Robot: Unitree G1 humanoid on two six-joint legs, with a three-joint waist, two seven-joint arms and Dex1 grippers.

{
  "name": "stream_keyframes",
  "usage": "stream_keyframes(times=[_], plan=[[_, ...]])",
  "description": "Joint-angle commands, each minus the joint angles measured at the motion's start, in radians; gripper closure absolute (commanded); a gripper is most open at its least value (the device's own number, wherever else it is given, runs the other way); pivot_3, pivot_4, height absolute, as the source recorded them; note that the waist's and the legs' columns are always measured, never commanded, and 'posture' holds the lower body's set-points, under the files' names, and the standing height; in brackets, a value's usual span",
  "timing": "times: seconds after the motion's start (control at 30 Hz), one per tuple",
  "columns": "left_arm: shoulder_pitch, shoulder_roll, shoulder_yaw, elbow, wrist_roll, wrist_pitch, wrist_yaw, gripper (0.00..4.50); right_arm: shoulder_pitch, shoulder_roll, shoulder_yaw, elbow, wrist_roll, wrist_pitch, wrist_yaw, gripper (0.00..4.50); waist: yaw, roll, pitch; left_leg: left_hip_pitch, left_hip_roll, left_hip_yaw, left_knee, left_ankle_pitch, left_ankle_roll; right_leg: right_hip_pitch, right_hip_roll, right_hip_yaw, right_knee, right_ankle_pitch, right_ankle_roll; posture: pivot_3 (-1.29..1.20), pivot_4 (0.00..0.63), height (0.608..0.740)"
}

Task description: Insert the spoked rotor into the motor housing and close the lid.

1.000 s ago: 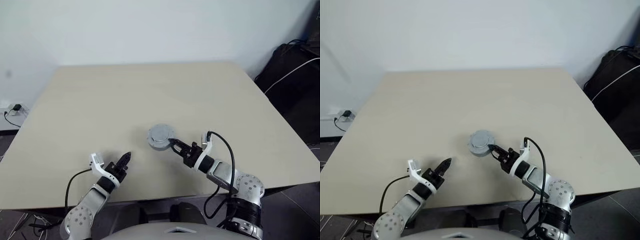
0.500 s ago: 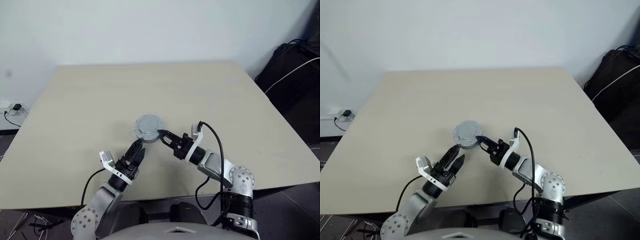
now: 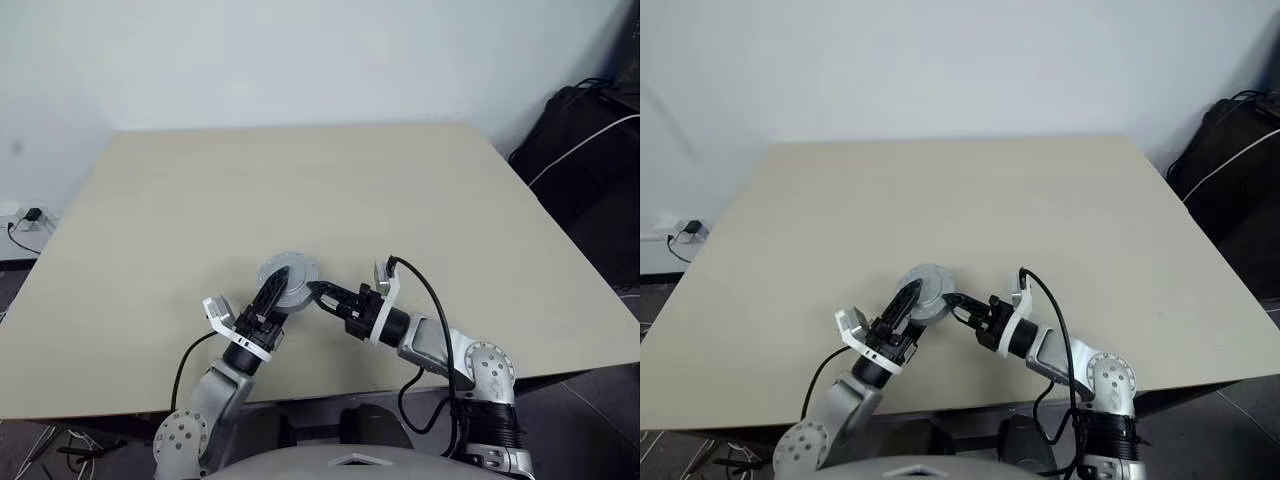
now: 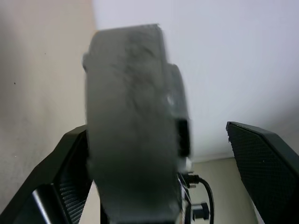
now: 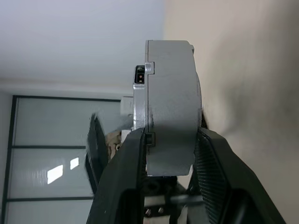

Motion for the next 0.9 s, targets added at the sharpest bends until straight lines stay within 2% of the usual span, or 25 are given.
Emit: stream_keyframes(times=[0.03,0.07,0.17,0.33,0.37,0.6,0.7,0.8,0.9], plan=[[-0.027,-0.093,-0.022,0.004,-0.020,-0.008,-0.018,0.01,-0.007,-0.012,0.027,-0.076,0.106,-0.041,0.001,3.30,0.000,0.000,0.000,0.000,0.000,0.000,0.000,-0.001,0.001,0.000,0.000,0.000,0.000,0.000,0.000,0.00,0.000,0.740],[-0.030,-0.092,-0.023,0.009,-0.021,-0.008,-0.018,0.01,-0.005,-0.020,0.037,-0.081,0.117,-0.050,-0.002,3.30,0.000,0.000,0.000,0.000,0.000,0.000,0.000,-0.001,0.002,0.000,0.000,0.000,0.000,0.000,0.000,0.00,0.000,0.740],[-0.033,-0.090,-0.027,0.015,-0.028,-0.005,-0.020,0.61,-0.001,-0.044,0.057,-0.090,0.141,-0.080,-0.009,3.30,0.001,0.000,0.000,0.000,0.000,0.000,0.000,-0.001,0.001,0.000,0.000,0.000,0.000,0.000,0.000,0.00,0.000,0.740],[-0.036,-0.086,-0.031,0.017,-0.032,-0.006,-0.023,2.28,0.002,-0.081,0.086,-0.109,0.135,-0.116,0.000,3.30,0.001,-0.001,0.000,0.000,0.000,0.000,0.001,0.000,0.001,0.001,0.000,0.000,0.000,0.000,0.000,0.00,0.000,0.740],[-0.036,-0.085,-0.032,0.018,-0.032,-0.006,-0.023,2.41,0.001,-0.089,0.089,-0.122,0.104,-0.124,0.008,3.30,0.001,-0.001,0.000,0.000,0.000,0.000,0.001,0.000,0.001,0.001,0.000,0.000,0.000,0.000,0.000,0.00,0.000,0.740],[-0.035,-0.075,-0.034,0.018,-0.030,-0.015,-0.023,2.41,0.006,-0.128,0.120,-0.188,-0.067,-0.167,0.106,3.30,0.002,-0.002,0.000,0.000,0.000,0.000,0.001,0.000,0.001,0.001,0.001,0.000,0.000,0.000,0.000,0.00,0.000,0.740],[-0.035,-0.073,-0.030,0.013,-0.017,-0.032,-0.017,2.41,0.004,-0.146,0.127,-0.207,-0.163,-0.194,0.121,2.35,0.003,-0.001,0.000,0.000,0.000,0.000,0.002,0.000,0.001,0.001,0.001,0.000,0.000,0.000,0.001,0.00,0.000,0.740],[-0.051,-0.072,-0.010,0.020,0.001,-0.059,0.002,2.41,-0.013,-0.223,0.189,-0.256,-0.385,-0.213,0.156,1.34,0.003,-0.002,0.000,0.000,0.000,0.000,0.003,0.000,0.000,0.001,0.001,0.000,0.000,0.001,0.001,0.00,0.000,0.740],[-0.086,-0.073,0.025,0.036,0.021,-0.100,0.030,2.41,-0.007,-0.308,0.290,-0.292,-0.695,-0.335,0.203,0.36,0.004,-0.003,0.000,0.000,0.000,0.001,0.003,0.001,-0.001,0.001,0.000,0.000,0.000,0.001,0.001,0.00,0.000,0.740]])
